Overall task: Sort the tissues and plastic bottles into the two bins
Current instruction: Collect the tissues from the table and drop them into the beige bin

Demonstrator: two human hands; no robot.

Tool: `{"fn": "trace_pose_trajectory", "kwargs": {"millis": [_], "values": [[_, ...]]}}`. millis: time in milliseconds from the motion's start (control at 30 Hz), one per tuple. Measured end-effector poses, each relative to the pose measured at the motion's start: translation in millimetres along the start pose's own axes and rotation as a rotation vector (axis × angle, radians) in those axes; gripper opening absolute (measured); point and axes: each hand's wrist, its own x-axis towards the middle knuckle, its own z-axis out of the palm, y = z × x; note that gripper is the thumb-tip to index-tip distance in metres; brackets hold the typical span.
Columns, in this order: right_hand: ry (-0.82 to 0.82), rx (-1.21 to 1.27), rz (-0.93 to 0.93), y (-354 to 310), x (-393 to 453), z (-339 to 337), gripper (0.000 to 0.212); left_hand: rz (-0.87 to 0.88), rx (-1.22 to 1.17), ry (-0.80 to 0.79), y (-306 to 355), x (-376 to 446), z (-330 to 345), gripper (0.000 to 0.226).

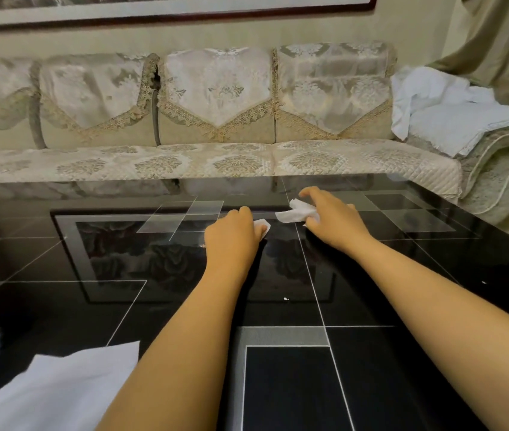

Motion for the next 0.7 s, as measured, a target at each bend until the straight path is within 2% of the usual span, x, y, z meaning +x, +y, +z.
{"fn": "trace_pose_trajectory", "kwargs": {"millis": [167,433,700], "values": [[0.177,0.02,-0.095,-13.8,-17.9,-3.9,0.033,0.021,0.033,0.03,1.5,-13.8,-9.1,0.024],[0.225,0.127,-0.102,-44.6,-63.1,-17.0,0.026,0.037,0.03,0.102,5.0,-63.2,-34.9,0.031],[0.201,0.218,-0.192,-95.9,-141.4,-36.7,0.024,0.051,-0.07,0.07,-1.9,-152.4,-93.1,0.029]]}}
